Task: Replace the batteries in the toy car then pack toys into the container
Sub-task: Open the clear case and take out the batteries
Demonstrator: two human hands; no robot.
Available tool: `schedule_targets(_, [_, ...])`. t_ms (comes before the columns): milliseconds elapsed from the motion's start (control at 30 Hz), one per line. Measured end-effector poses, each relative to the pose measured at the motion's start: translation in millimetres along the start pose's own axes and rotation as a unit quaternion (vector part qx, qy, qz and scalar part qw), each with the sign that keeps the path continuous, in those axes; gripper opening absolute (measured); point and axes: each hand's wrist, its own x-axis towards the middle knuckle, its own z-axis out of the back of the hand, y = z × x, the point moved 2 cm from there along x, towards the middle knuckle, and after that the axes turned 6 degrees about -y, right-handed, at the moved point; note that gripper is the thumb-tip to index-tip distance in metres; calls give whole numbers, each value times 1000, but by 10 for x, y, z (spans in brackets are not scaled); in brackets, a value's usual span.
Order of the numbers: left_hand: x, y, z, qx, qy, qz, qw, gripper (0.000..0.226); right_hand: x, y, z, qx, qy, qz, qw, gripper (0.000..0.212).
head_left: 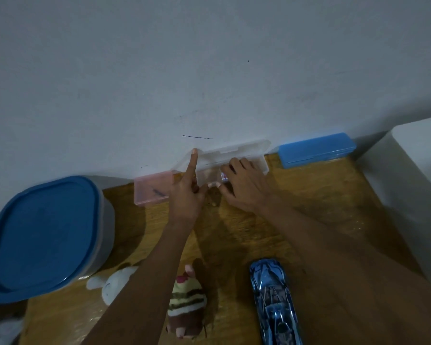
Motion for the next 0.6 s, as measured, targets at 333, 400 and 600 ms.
schedule_targets(333, [-17,-35,-1,9,-8,-10,1000,103,-39,2,-58,4,2,-20,1000,46])
schedule_targets(400, [-17,-46,1,11,-13,-10,1000,102,-4,-28,-59,10,13,-21,1000,55])
schedule_targets(600, [-14,-40,-5,15,-2,-4,1000,102,89,-91,-23,69,37,-18,997,46])
